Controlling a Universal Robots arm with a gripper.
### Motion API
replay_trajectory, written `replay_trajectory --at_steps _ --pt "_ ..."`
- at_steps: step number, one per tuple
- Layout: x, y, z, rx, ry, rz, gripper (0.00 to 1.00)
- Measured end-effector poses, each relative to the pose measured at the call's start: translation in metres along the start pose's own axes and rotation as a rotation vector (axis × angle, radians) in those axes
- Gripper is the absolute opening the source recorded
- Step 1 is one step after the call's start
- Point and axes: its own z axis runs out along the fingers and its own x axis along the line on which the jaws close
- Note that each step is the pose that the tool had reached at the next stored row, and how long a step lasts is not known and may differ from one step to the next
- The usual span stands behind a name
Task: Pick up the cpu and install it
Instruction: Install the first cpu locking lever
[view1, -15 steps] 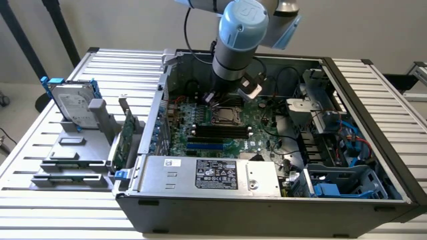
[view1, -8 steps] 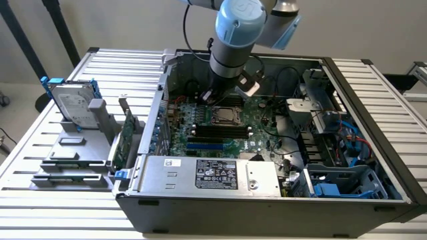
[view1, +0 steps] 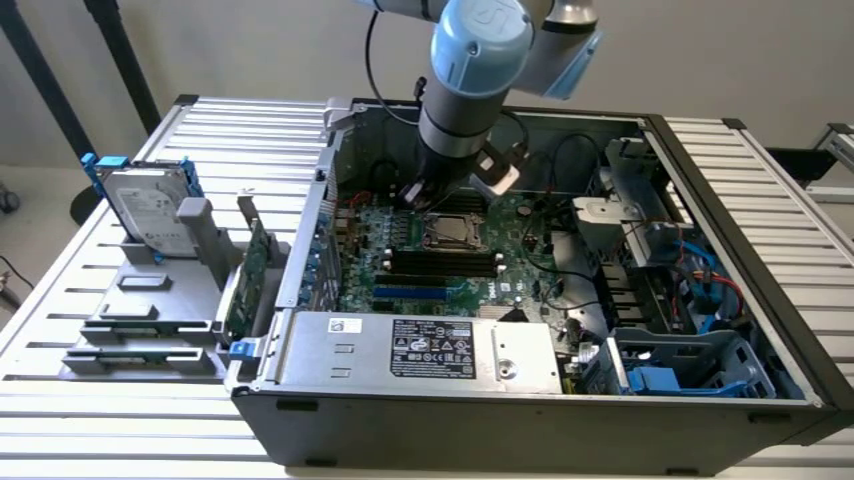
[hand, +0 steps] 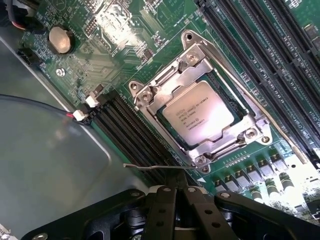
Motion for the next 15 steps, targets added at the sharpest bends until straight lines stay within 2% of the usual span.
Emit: replay_trajectory --at_steps 7,15 --pt "-0.0010 0.0008 -0.0005 0.0032 -0.0029 0.003 0.11" --pt "-0.0012 0.0027 0.0027 0.0028 -0.0025 0.006 0.11"
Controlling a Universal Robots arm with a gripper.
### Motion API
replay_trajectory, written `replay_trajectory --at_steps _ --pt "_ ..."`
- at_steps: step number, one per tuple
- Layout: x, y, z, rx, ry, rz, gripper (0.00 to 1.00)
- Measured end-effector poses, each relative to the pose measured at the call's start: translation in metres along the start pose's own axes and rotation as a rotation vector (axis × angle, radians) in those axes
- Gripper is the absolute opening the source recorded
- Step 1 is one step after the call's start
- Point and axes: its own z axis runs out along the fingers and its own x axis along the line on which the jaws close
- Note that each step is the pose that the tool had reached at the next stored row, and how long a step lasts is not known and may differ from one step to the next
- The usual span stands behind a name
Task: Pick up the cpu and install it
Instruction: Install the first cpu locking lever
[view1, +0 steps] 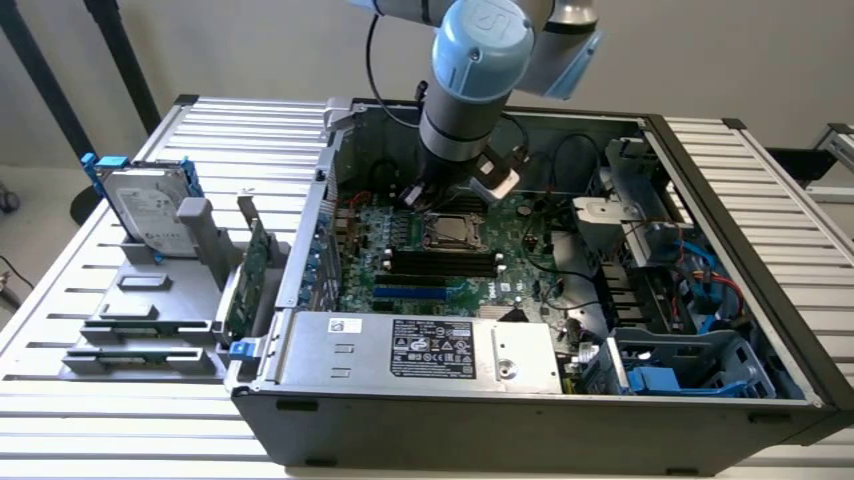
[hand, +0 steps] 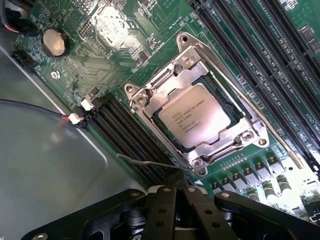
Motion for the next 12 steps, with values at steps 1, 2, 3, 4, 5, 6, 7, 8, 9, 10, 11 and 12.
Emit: replay_trajectory --at_steps 1,2,3,4,5,6,7,8,9,10,11,12 --pt "0.0001 0.0004 0.0003 -0.0001 0.0000 0.000 0.11" --pt "0.0003 0.0008 0.0005 -0.0002 -0.0002 0.001 0.11" --pt "0.0006 0.0011 0.0006 -0.0001 -0.0002 0.001 0.11" --pt "0.0008 0.0015 0.0008 0.0000 -0.0003 0.001 0.11" --pt "0.0011 0.0019 0.0009 0.0002 -0.0003 0.001 0.11" --pt "0.0014 0.0023 0.0010 0.0004 -0.0005 0.001 0.11" --pt "0.0017 0.0027 0.0010 0.0006 -0.0008 0.002 0.11" --pt "0.0020 0.0031 0.0011 0.0009 -0.0011 0.002 0.11" --pt "0.0023 0.0035 0.0012 0.0012 -0.0014 0.002 0.11" --pt "0.0026 0.0039 0.0012 0.0016 -0.0017 0.003 0.11" --pt "0.0029 0.0043 0.0013 0.0020 -0.0021 0.003 0.11" --pt "0.0032 0.0046 0.0013 0.0023 -0.0026 0.003 0.11"
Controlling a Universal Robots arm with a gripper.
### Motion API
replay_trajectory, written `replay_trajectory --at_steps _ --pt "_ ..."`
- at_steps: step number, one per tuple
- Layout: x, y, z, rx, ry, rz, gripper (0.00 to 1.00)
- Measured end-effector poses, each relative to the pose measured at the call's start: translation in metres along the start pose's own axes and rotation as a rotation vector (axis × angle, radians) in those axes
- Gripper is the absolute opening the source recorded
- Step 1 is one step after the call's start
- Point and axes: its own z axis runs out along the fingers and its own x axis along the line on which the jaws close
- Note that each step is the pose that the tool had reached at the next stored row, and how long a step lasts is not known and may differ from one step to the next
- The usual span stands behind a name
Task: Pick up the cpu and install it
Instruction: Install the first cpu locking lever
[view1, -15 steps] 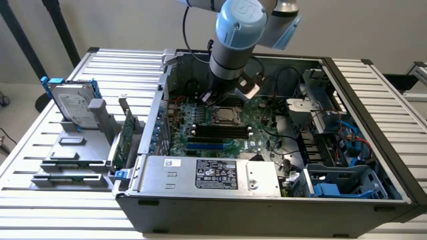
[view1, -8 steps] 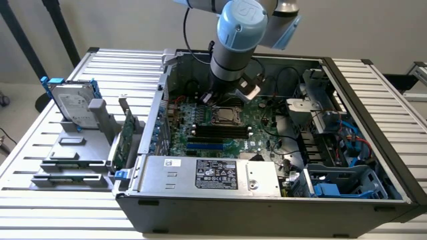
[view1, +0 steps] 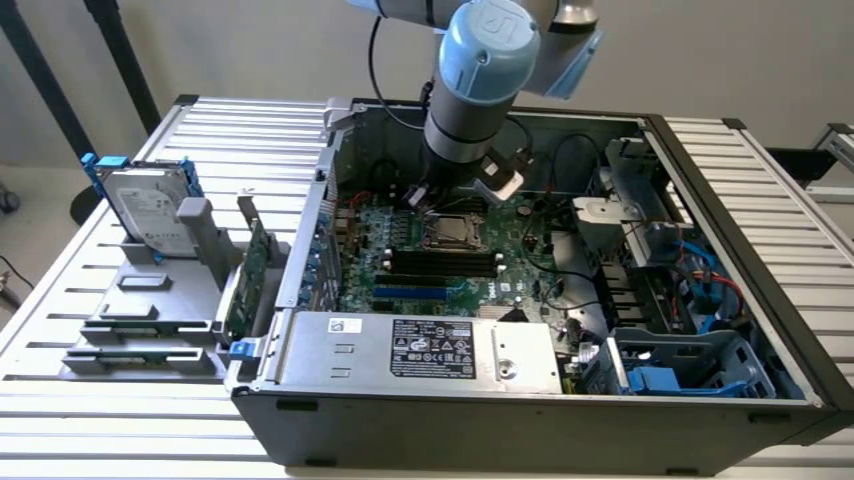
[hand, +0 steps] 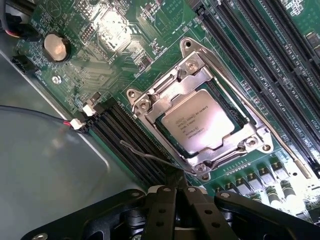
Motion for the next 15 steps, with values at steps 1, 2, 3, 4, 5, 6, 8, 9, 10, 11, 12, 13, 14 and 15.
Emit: replay_trajectory --at_steps 1,2,3,4,5,6,8,9,10,11,12,13,14,15 --pt "0.0003 0.0004 0.0001 0.0003 -0.0004 0.000 0.11" --pt "0.0005 0.0007 0.0002 0.0006 -0.0007 0.001 0.11" --pt "0.0008 0.0011 0.0002 0.0009 -0.0011 0.001 0.11" --pt "0.0011 0.0015 0.0003 0.0012 -0.0016 0.001 0.11" --pt "0.0013 0.0018 0.0004 0.0015 -0.0020 0.001 0.11" --pt "0.0016 0.0022 0.0005 0.0017 -0.0024 0.002 0.11" --pt "0.0021 0.0029 0.0006 0.0023 -0.0037 0.002 0.11" --pt "0.0024 0.0033 0.0007 0.0027 -0.0044 0.003 0.11" --pt "0.0028 0.0037 0.0007 0.0033 -0.0052 0.003 0.11" --pt "0.0031 0.0041 0.0008 0.0038 -0.0061 0.004 0.11" --pt "0.0035 0.0046 0.0008 0.0045 -0.0068 0.004 0.11" --pt "0.0038 0.0050 0.0008 0.0050 -0.0077 0.005 0.11" --pt "0.0042 0.0055 0.0009 0.0056 -0.0084 0.005 0.11" --pt "0.0045 0.0059 0.0009 0.0060 -0.0093 0.006 0.11"
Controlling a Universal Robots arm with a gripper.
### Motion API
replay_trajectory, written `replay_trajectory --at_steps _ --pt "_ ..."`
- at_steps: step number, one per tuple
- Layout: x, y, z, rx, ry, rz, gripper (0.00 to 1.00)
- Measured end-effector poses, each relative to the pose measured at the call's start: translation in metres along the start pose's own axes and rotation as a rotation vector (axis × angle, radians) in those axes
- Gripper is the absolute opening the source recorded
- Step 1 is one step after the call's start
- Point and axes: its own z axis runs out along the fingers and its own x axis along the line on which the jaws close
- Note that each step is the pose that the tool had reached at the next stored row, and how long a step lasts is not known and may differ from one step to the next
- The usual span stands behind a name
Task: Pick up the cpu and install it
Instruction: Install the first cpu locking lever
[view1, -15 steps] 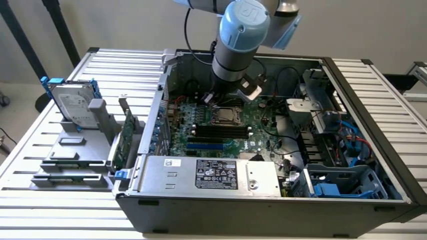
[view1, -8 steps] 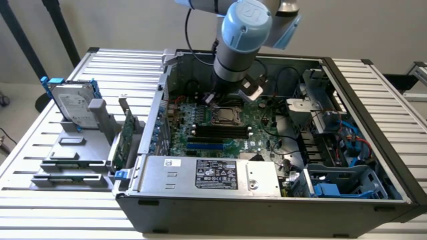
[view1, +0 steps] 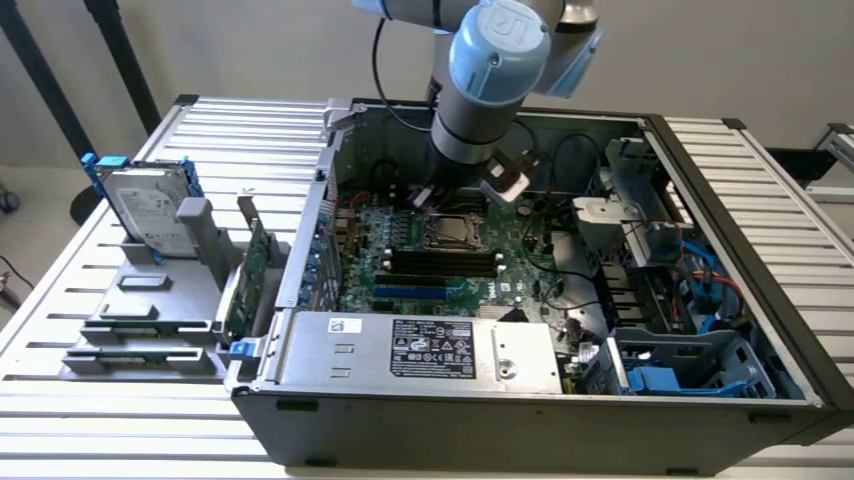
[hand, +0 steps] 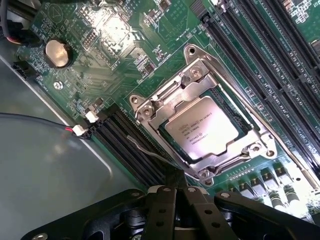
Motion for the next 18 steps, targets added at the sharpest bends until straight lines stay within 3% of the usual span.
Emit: replay_trajectory --at_steps 18 --pt "0.0065 0.0082 0.0010 0.0088 -0.0191 0.011 0.11"
